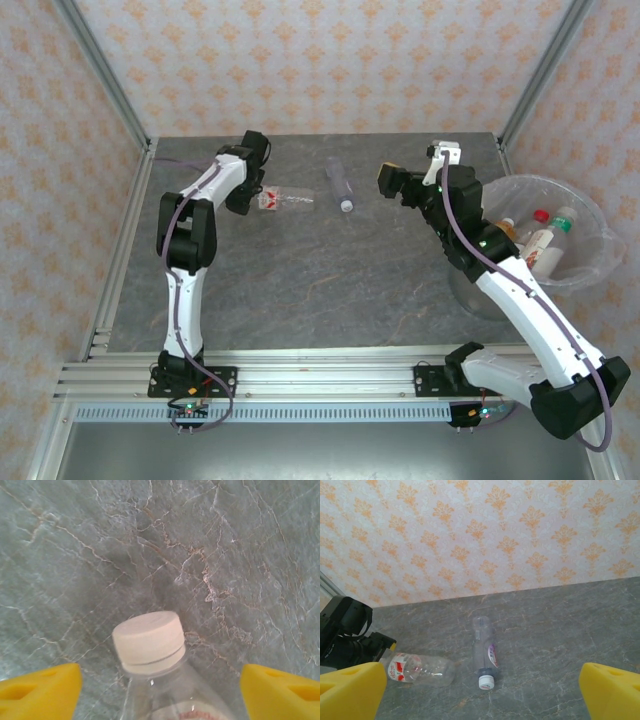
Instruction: Put the plastic bottles in the bin
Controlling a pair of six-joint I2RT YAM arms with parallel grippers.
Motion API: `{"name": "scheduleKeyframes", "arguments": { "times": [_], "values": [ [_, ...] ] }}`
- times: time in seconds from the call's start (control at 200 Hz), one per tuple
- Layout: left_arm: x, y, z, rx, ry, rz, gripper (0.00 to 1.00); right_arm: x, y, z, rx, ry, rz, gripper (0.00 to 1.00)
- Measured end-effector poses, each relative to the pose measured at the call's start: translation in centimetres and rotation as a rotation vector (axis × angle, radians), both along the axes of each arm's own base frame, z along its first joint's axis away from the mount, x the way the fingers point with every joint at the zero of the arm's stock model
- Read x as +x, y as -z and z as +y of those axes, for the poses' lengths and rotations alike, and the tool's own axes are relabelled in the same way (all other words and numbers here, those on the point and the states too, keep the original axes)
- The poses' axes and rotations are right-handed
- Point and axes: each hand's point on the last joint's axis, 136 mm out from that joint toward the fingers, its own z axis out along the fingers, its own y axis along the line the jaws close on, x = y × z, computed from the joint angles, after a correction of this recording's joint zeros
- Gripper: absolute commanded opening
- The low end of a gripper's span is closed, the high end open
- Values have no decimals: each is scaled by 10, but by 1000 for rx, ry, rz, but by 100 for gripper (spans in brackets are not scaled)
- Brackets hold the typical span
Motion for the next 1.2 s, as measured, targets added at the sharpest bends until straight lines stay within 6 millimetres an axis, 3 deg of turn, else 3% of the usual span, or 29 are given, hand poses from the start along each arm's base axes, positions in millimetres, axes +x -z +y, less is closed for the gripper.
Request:
{"name": "scheduleKeyframes", "arguments": {
  "times": [0.25, 0.47, 0.656, 0.896, 1.046, 1.201],
  "values": [
    [3, 26, 1, 1, -52, 28, 73, -1, 6, -3, -24, 10, 20, 99],
    [21, 20, 3, 11, -58, -21, 50, -5, 8, -8, -49, 20, 30, 99],
    [20, 32, 9, 35, -33, -19, 35, -8, 9, -11, -54, 27, 34, 99],
    [18, 27, 6, 50, 79, -43, 17, -9, 12, -10, -58, 23, 50, 99],
    [8, 27, 1, 33, 164, -60, 7, -12, 20, 1, -38, -40, 74, 99],
    [-1, 27, -10, 5, 261, -75, 3, -14, 49, 25, -12, -141, 151, 99]
  ]
}}
